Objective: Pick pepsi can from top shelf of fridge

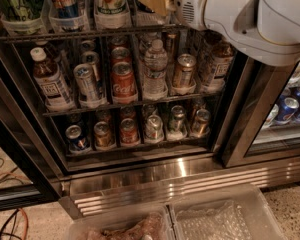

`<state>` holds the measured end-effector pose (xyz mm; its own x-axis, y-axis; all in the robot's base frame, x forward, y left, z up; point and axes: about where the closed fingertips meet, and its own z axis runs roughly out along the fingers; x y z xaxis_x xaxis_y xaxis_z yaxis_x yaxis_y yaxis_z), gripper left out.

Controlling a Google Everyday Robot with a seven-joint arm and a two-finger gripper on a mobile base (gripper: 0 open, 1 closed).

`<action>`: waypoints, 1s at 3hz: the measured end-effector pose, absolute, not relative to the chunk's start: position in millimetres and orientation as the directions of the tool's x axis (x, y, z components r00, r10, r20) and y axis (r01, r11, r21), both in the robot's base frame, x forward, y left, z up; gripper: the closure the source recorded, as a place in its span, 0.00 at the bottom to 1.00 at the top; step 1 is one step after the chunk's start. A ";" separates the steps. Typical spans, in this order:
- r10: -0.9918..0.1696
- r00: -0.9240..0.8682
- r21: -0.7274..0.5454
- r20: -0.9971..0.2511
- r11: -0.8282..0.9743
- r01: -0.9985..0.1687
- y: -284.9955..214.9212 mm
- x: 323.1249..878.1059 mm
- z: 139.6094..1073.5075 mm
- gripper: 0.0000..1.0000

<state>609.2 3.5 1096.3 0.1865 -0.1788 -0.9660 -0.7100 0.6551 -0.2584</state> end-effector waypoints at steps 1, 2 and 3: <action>-0.194 0.155 -0.243 -0.969 0.614 -0.751 -2.7 570.1 1090.0 1.00; -0.214 0.136 -0.235 -0.967 0.556 -0.797 -3.0 529.2 1089.7 1.00; -0.199 0.120 -0.208 -0.973 0.521 -0.828 -0.3 501.4 1089.9 1.00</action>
Offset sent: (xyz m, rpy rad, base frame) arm -0.1288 -0.0134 -0.0129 -0.0884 0.1279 0.1962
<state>501.4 -0.3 1089.9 0.1198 -0.1987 -0.9727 -0.8278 0.5208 -0.2083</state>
